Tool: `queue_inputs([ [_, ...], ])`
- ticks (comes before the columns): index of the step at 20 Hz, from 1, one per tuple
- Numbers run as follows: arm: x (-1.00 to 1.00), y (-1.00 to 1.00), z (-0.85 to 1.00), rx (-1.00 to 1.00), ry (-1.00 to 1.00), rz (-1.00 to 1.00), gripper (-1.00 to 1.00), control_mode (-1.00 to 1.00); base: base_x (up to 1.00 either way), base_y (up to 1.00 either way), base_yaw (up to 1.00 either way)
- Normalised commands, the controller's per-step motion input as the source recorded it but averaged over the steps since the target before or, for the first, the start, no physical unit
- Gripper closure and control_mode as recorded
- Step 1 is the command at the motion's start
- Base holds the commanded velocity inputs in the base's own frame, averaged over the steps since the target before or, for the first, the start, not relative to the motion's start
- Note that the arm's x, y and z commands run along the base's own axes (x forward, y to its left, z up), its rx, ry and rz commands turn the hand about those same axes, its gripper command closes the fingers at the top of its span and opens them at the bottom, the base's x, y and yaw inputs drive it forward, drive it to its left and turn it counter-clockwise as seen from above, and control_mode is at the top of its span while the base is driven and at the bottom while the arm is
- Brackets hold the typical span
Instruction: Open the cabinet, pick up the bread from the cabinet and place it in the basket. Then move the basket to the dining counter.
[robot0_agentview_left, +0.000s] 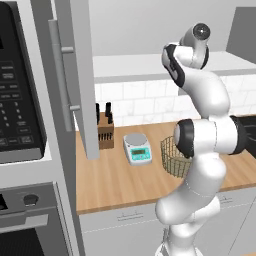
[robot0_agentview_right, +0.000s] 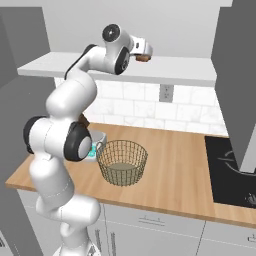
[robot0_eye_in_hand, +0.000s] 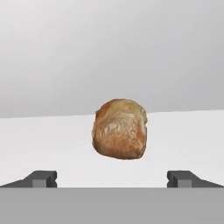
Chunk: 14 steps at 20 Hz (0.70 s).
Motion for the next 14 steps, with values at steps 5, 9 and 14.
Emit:
queue_inputs([
  [5, 0.28, -0.14, -0.02, -0.05, 0.01, -0.02, -1.0, -1.0, 0.0, 0.0, 0.0],
  [9, 0.3, -0.1, -0.17, 0.0, 0.05, -0.03, -1.0, -1.0, 0.0, 0.0, 0.0],
  [14, 0.35, -0.1, -0.12, 0.0, 0.06, -0.02, -1.0, -1.0, 0.0, 0.0, 0.0],
])
